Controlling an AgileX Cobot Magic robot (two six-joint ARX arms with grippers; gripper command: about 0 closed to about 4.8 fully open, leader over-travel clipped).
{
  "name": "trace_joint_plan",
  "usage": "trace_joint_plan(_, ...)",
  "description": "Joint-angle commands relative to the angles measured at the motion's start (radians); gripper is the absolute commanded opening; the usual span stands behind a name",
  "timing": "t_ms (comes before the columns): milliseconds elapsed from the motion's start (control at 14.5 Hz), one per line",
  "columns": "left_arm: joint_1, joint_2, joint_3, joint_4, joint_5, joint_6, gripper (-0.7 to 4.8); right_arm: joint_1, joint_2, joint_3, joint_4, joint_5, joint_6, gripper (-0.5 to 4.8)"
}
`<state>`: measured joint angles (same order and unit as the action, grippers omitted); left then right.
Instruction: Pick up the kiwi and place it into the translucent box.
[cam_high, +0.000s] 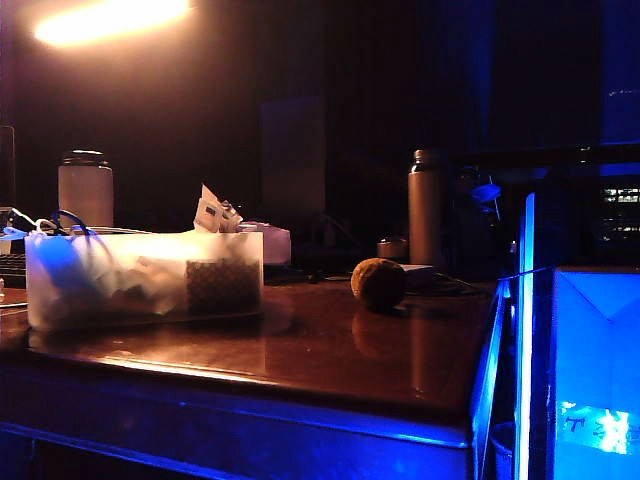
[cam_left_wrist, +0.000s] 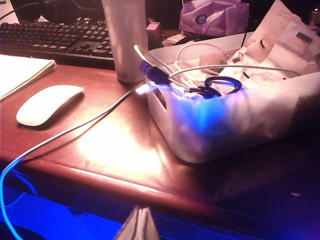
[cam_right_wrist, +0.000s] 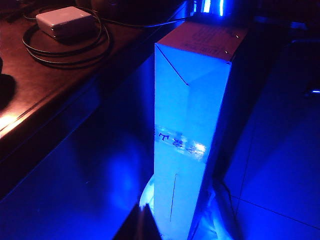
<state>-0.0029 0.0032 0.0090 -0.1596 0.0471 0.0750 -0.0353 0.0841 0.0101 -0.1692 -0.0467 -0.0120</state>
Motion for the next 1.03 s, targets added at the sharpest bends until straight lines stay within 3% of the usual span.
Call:
trace_joint_plan(69, 0.002, -0.003, -0.003, -0.018, -0.002, 0.003, -0.04, 0.001, -0.003, -0.004, 0.015, -0.033, 0.008, -0.01)
trace_joint_plan(481, 0.002, -0.003, -0.003, -0.014, -0.002, -0.001, -0.04, 0.001, -0.003, -0.001, 0.169, -0.089, 0.009, -0.01)
trace_joint_plan(550, 0.002, -0.003, -0.003, 0.003, -0.002, -0.027, -0.04, 0.001, -0.005, -0.001, 0.201, -0.091, 0.025, -0.01)
trace_joint_plan(619, 0.002, -0.003, -0.001, 0.060, 0.000, -0.123, -0.04, 0.001, -0.005, 0.000, 0.262, -0.089, 0.080, -0.01)
trace_joint_plan(757, 0.002, -0.003, 0.016, 0.183, -0.001, -0.225, -0.04, 0.001, -0.005, 0.007, 0.374, -0.069, 0.209, -0.01)
trace_joint_plan(825, 0.002, -0.003, 0.050, 0.170, -0.002, -0.261, -0.04, 0.001, -0.004, 0.032, 0.361, -0.047, 0.259, -0.01)
trace_joint_plan(1032, 0.002, 0.043, 0.219, 0.113, -0.062, -0.277, -0.04, 0.000, 0.013, 0.171, 0.246, 0.035, 0.258, -0.01)
